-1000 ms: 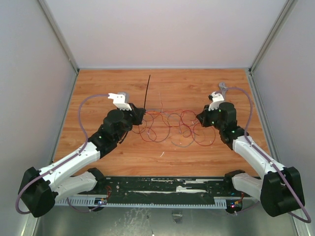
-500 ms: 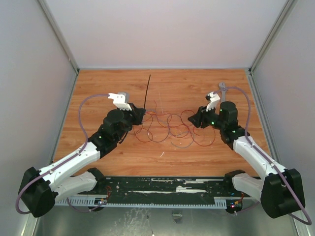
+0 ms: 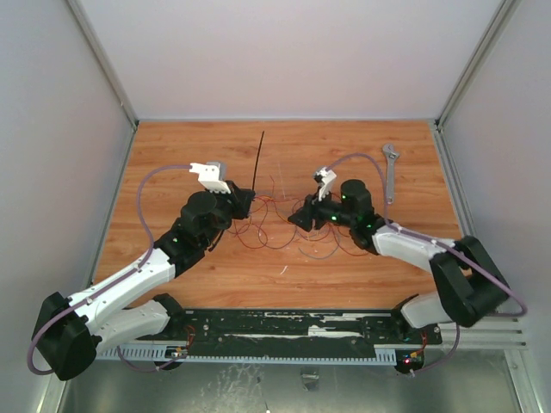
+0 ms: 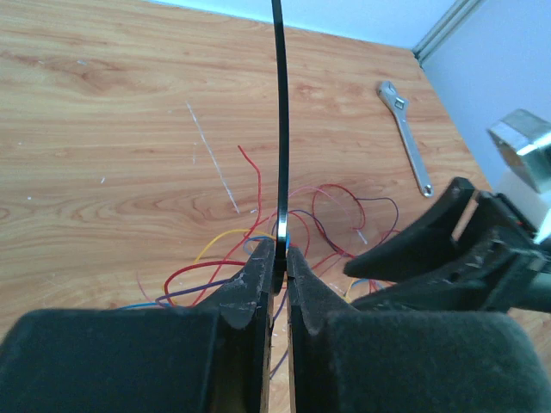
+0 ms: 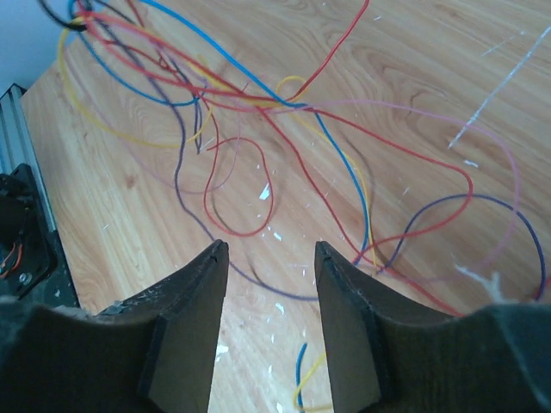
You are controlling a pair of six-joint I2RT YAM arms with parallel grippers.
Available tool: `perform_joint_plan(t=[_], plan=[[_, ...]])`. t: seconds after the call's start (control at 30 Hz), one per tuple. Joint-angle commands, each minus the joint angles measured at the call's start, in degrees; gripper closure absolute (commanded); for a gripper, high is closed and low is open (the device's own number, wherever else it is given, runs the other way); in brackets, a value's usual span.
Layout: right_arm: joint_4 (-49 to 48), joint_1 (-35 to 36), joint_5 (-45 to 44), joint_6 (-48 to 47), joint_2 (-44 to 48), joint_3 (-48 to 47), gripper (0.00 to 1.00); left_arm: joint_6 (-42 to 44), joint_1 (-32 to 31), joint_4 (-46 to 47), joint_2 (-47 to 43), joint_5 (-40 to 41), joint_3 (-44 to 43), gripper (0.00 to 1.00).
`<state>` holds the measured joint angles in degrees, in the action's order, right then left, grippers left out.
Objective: Zip-tie the wires
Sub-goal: Adjust the cable at the center of the board.
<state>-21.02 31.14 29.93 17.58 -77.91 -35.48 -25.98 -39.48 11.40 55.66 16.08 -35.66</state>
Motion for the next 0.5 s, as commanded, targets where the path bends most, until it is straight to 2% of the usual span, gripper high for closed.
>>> perform_joint_plan(t=[0.0,0.3,0.47], plan=[[-9.3,1.7,-2.4,0.1,-6.4,-4.6,0.53,0.0,0.4,1.1,-0.5,-0.6,-1.7,1.00],[-12.8,4.2,-2.2,-0.9,-17.8,-11.1,0.50,-0.5,0.3,1.1,-0.7,-0.7,-1.5,1.00],[-13.8,5.1,-2.2,-0.8,-21.2,-12.7,0.53,-0.5,0.4,1.1,-0.6,-0.8,-1.6,1.00]])
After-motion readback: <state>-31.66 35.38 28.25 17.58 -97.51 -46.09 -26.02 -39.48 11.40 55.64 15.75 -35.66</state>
